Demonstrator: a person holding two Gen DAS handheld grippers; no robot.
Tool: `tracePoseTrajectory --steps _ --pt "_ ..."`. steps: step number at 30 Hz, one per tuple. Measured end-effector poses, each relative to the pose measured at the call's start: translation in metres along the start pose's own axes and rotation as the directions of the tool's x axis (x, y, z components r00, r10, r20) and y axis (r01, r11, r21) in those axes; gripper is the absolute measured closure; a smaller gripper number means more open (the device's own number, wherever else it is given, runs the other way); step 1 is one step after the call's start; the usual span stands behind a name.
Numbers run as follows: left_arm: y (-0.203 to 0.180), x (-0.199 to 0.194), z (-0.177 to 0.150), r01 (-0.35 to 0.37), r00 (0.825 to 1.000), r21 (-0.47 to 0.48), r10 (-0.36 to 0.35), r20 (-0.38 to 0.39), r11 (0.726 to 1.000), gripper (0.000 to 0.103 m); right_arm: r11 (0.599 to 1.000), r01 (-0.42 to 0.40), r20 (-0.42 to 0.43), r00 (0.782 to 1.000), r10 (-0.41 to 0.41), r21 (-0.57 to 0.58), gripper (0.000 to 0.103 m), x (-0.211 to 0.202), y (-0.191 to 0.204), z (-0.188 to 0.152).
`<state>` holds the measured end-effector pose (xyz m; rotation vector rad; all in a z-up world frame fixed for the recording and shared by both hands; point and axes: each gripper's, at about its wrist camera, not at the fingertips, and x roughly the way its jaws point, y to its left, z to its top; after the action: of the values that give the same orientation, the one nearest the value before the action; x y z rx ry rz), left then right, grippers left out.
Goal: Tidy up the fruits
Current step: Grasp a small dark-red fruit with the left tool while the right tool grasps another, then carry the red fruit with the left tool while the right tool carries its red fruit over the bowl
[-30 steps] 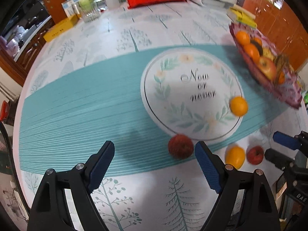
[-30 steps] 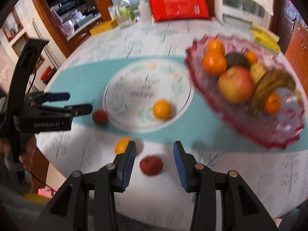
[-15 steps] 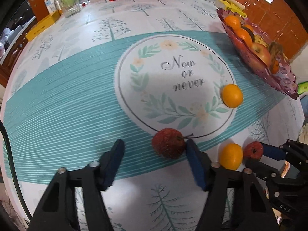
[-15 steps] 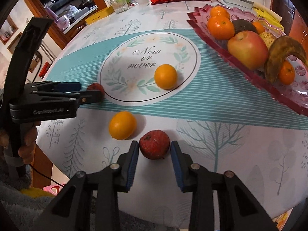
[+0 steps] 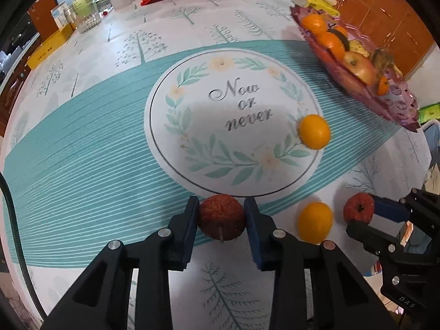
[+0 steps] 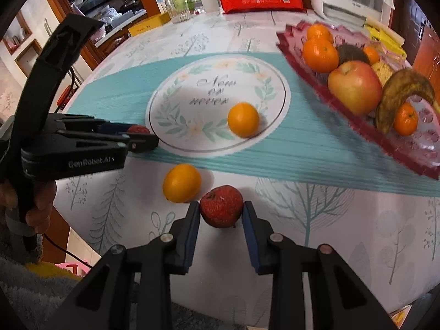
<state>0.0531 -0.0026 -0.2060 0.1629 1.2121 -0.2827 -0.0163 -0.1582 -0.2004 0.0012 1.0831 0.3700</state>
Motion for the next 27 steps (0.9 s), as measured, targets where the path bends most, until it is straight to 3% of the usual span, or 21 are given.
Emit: tracePoseTrajectory --steps 10,19,27 --pt "-0.043 -0.050 0.030 0.006 0.995 0.087 -0.014 0.094 0.996 0.071 1.000 0.023 0.170 0.985 -0.022 -0.002 0.072 -0.051 -0.002 0.017" --pt "-0.088 -0.089 0.062 0.024 0.983 0.162 -0.053 0.177 0.987 0.071 0.994 0.058 0.317 0.945 -0.086 0.097 0.072 -0.108 -0.034 0.032" --pt "-0.112 -0.106 0.091 0.031 0.975 0.163 -0.066 0.212 0.986 0.071 0.976 0.128 0.366 0.912 -0.186 0.178 0.072 -0.134 -0.061 0.047"
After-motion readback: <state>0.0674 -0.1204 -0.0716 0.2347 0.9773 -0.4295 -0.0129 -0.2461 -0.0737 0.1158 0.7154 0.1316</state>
